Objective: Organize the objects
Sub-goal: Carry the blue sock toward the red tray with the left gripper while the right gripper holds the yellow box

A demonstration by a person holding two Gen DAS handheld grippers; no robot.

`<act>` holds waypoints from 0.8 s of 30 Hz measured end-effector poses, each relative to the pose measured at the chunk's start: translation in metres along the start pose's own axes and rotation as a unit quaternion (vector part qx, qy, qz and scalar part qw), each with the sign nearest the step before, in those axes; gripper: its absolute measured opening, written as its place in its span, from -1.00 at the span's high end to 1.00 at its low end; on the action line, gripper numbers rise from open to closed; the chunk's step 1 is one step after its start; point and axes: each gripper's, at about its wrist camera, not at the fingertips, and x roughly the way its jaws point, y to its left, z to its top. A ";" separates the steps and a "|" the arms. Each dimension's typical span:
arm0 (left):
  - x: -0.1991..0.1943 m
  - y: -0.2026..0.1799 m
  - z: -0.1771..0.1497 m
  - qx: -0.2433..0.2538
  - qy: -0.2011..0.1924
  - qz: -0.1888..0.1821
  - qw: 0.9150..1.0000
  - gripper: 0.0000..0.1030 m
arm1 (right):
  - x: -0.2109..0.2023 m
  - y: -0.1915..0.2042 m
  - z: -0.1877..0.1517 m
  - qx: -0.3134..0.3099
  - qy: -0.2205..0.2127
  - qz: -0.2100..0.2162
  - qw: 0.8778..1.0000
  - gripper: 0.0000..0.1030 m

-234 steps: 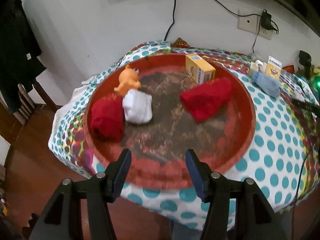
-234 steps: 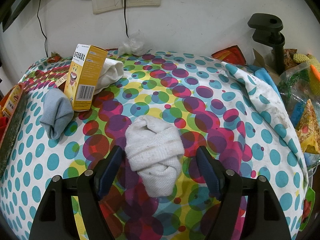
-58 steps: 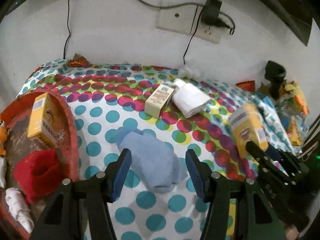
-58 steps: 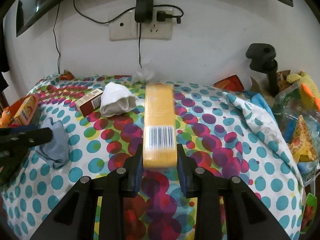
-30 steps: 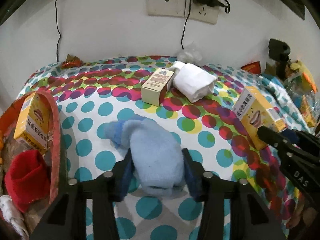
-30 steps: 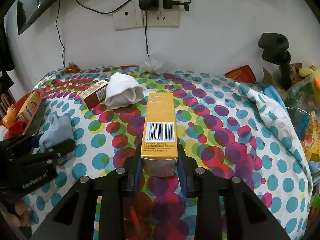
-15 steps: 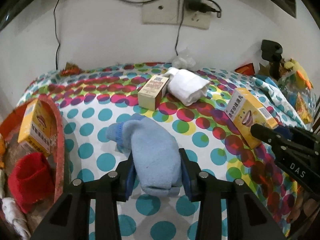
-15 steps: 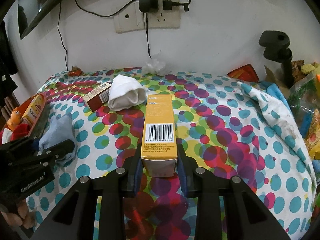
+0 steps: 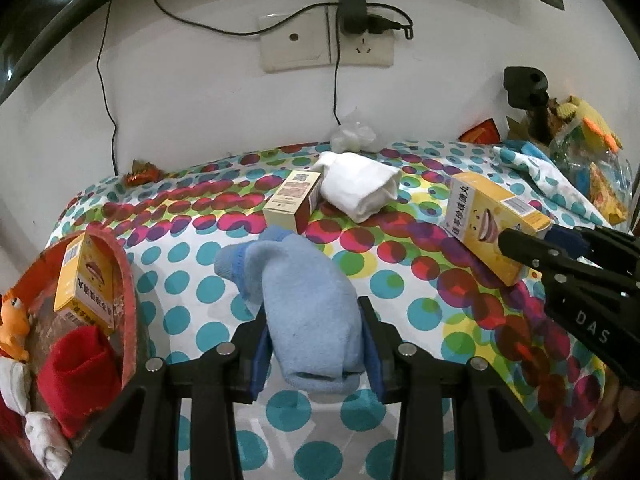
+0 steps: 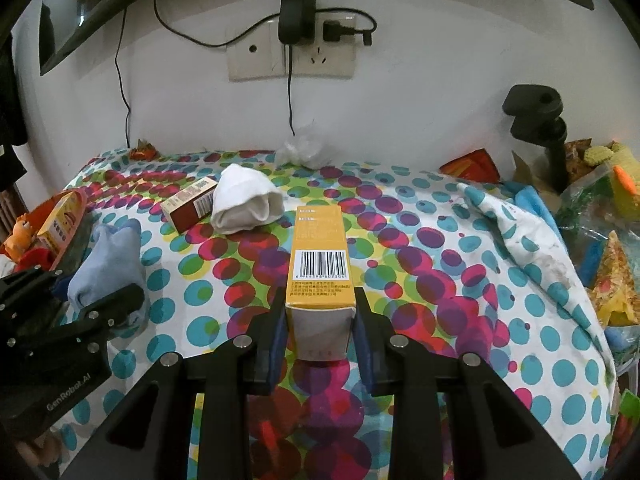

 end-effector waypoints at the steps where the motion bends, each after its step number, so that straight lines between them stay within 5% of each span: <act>1: 0.000 0.001 0.000 -0.001 -0.001 0.001 1.000 0.24 | -0.001 0.000 0.000 0.000 -0.002 -0.002 1.000 0.45; 13: -0.005 -0.011 -0.002 0.031 -0.007 0.001 0.999 0.24 | -0.006 -0.003 0.000 0.007 -0.013 -0.009 1.000 0.45; 24: -0.040 -0.002 0.005 0.027 -0.009 -0.073 0.997 0.24 | -0.008 -0.005 0.001 0.011 -0.018 -0.008 1.000 0.45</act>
